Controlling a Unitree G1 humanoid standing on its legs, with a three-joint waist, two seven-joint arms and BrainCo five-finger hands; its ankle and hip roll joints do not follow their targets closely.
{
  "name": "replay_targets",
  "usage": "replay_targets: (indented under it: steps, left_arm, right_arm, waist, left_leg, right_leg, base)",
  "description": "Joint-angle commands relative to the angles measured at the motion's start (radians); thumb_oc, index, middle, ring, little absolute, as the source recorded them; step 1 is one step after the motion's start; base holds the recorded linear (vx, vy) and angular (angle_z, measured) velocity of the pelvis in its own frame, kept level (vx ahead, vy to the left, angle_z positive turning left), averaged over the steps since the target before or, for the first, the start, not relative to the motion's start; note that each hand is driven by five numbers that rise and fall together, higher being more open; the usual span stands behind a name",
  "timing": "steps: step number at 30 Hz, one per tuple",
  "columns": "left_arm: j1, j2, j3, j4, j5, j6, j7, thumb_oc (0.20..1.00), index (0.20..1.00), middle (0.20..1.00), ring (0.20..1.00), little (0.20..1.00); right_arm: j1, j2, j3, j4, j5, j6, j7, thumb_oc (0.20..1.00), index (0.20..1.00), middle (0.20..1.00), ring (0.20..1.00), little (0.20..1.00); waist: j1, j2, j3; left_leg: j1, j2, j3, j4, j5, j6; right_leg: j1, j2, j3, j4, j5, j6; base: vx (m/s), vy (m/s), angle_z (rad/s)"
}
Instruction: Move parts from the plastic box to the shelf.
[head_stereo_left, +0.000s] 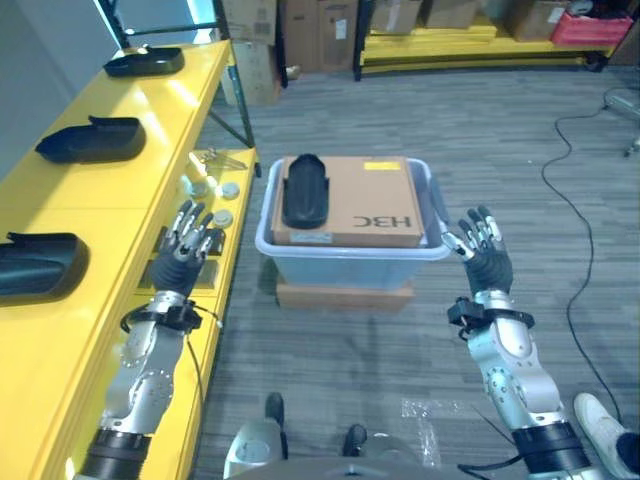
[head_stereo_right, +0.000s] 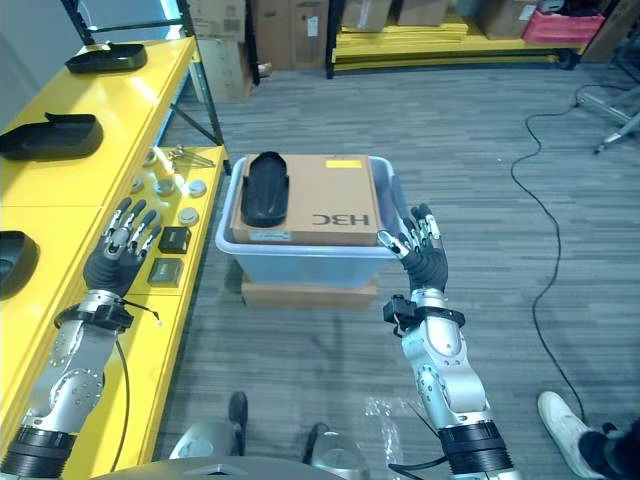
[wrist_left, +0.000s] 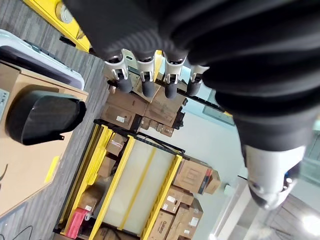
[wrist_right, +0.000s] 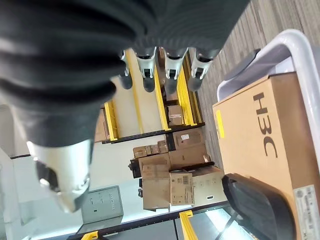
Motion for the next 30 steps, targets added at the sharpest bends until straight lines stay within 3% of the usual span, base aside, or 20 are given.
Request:
replay_targets:
  steps: [1, 6, 7, 11, 17, 20, 21, 22, 25, 26, 28, 29, 30]
  left_arm:
    - [-0.011, 0.042, 0.034, -0.087, 0.027, -0.021, -0.018, 1.0, 1.0, 1.0, 1.0, 1.0]
    - [0.004, 0.042, 0.043, -0.1, 0.015, -0.018, -0.043, 1.0, 1.0, 1.0, 1.0, 1.0]
    - [0.056, 0.018, 0.11, -0.093, 0.044, -0.162, -0.024, 1.0, 1.0, 1.0, 1.0, 1.0]
    - [0.029, 0.028, 0.092, -0.102, 0.063, -0.144, -0.015, 1.0, 1.0, 1.0, 1.0, 1.0]
    - [0.017, 0.046, 0.107, -0.172, 0.086, -0.093, -0.04, 1.0, 1.0, 1.0, 1.0, 1.0]
    - [-0.004, 0.068, 0.109, -0.215, 0.063, -0.057, -0.045, 1.0, 1.0, 1.0, 1.0, 1.0]
    - [-0.015, 0.073, 0.107, -0.226, 0.056, -0.04, -0.047, 1.0, 1.0, 1.0, 1.0, 1.0]
    - [-0.041, 0.081, 0.096, -0.226, 0.071, -0.023, -0.035, 1.0, 1.0, 1.0, 1.0, 1.0]
    - [-0.042, 0.078, 0.092, -0.222, 0.093, -0.02, -0.036, 1.0, 1.0, 1.0, 1.0, 1.0]
    - [-0.026, 0.073, 0.098, -0.22, 0.088, -0.024, -0.041, 1.0, 1.0, 1.0, 1.0, 1.0]
    - [-0.011, 0.08, 0.106, -0.226, 0.068, -0.027, -0.038, 1.0, 1.0, 1.0, 1.0, 1.0]
    - [-0.008, 0.088, 0.11, -0.228, 0.061, -0.032, -0.035, 1.0, 1.0, 1.0, 1.0, 1.0]
    - [-0.01, 0.112, 0.112, -0.232, 0.051, -0.035, -0.033, 1.0, 1.0, 1.0, 1.0, 1.0]
  right_arm:
    - [-0.06, -0.001, -0.01, -0.03, -0.041, -0.086, -0.07, 1.0, 1.0, 1.0, 1.0, 1.0]
    - [-0.042, 0.019, -0.011, -0.046, -0.039, -0.117, 0.001, 1.0, 1.0, 1.0, 1.0, 1.0]
    - [0.056, -0.025, -0.077, -0.094, 0.005, -0.162, 0.184, 1.0, 1.0, 1.0, 1.0, 1.0]
    - [0.067, -0.014, -0.069, -0.093, 0.015, -0.095, 0.119, 1.0, 1.0, 1.0, 1.0, 1.0]
    - [0.03, 0.008, -0.036, -0.075, 0.035, -0.018, 0.007, 1.0, 1.0, 1.0, 1.0, 1.0]
    - [-0.008, 0.02, -0.019, -0.076, 0.024, 0.001, -0.06, 1.0, 1.0, 1.0, 1.0, 1.0]
    - [-0.016, 0.025, -0.02, -0.091, 0.01, 0.002, -0.09, 1.0, 1.0, 1.0, 1.0, 1.0]
    - [-0.034, 0.039, -0.001, -0.102, 0.005, 0.004, -0.118, 1.0, 1.0, 1.0, 1.0, 1.0]
    - [-0.043, 0.047, 0.015, -0.112, -0.026, 0.013, -0.089, 1.0, 1.0, 1.0, 1.0, 1.0]
    - [-0.04, 0.052, 0.012, -0.125, -0.019, 0.04, -0.066, 1.0, 1.0, 1.0, 1.0, 1.0]
    - [-0.041, 0.057, 0.014, -0.131, -0.035, 0.044, -0.055, 1.0, 1.0, 1.0, 1.0, 1.0]
    - [-0.043, 0.056, 0.014, -0.133, -0.043, 0.047, -0.044, 1.0, 1.0, 1.0, 1.0, 1.0]
    - [-0.04, 0.042, -0.001, -0.141, -0.028, 0.04, -0.037, 1.0, 1.0, 1.0, 1.0, 1.0]
  waist:
    - [0.049, -0.04, -0.022]
    - [0.054, -0.041, -0.04]
    - [0.017, -0.097, 0.05]
    - [0.014, -0.078, 0.0]
    - [0.035, -0.064, -0.027]
    - [0.045, -0.049, -0.029]
    - [0.045, -0.046, -0.03]
    - [0.039, -0.03, -0.013]
    - [0.035, -0.013, 0.012]
    - [0.034, -0.008, 0.021]
    - [0.034, -0.013, 0.027]
    - [0.033, -0.019, 0.03]
    - [0.019, -0.047, 0.038]
  left_leg:
    - [-0.048, -0.022, -0.011, 0.023, -0.021, -0.024]
    - [-0.044, -0.027, -0.005, 0.009, -0.029, -0.019]
    - [-0.129, -0.069, 0.118, 0.168, -0.137, 0.03]
    - [-0.064, -0.092, 0.069, 0.059, -0.103, 0.02]
    - [-0.031, -0.113, 0.041, 0.045, -0.111, 0.029]
    - [-0.027, -0.116, 0.047, 0.059, -0.125, 0.049]
    - [-0.033, -0.121, 0.051, 0.067, -0.13, 0.063]
    - [-0.027, -0.127, 0.059, 0.078, -0.14, 0.103]
    - [-0.026, -0.135, 0.061, 0.112, -0.158, 0.133]
    - [-0.018, -0.142, 0.064, 0.122, -0.168, 0.139]
    - [-0.014, -0.152, 0.059, 0.142, -0.191, 0.135]
    - [-0.011, -0.155, 0.055, 0.152, -0.208, 0.128]
    - [0.007, -0.16, 0.03, 0.177, -0.262, 0.105]
  right_leg:
    - [0.051, -0.054, 0.008, -0.094, 0.05, 0.091]
    - [0.046, -0.055, 0.006, -0.119, 0.06, 0.094]
    - [-0.014, -0.015, 0.009, -0.137, 0.078, 0.071]
    - [-0.012, -0.013, 0.016, -0.147, 0.091, 0.086]
    - [-0.013, -0.033, 0.023, -0.122, 0.084, 0.101]
    - [-0.025, -0.046, 0.024, -0.031, 0.042, 0.107]
    - [-0.044, -0.051, 0.027, 0.056, 0.031, 0.114]
    - [-0.13, -0.078, 0.043, 0.311, 0.069, 0.148]
    - [-0.255, -0.13, 0.06, 0.61, 0.096, 0.157]
    - [-0.292, -0.151, 0.062, 0.622, 0.121, 0.15]
    - [-0.315, -0.169, 0.073, 0.518, 0.144, 0.145]
    - [-0.314, -0.17, 0.083, 0.401, 0.156, 0.143]
    - [-0.279, -0.17, 0.129, -0.007, 0.207, 0.152]
  base:
    - [0.02, 0.033, 0.11]
    - [-0.02, -0.001, 0.11]
    - [0.0, 0.0, 0.0]
    - [0.1, 0.077, -0.04]
    - [0.13, 0.117, 0.01]
    - [0.15, 0.126, -0.1]
    - [0.19, 0.225, -0.08]
    - [0.19, 0.24, -0.01]
    - [0.15, 0.166, 0.01]
    - [0.19, 0.036, -0.01]
    - [0.18, -0.082, -0.18]
    - [0.36, -0.385, -0.39]
    - [0.49, -0.478, -0.35]
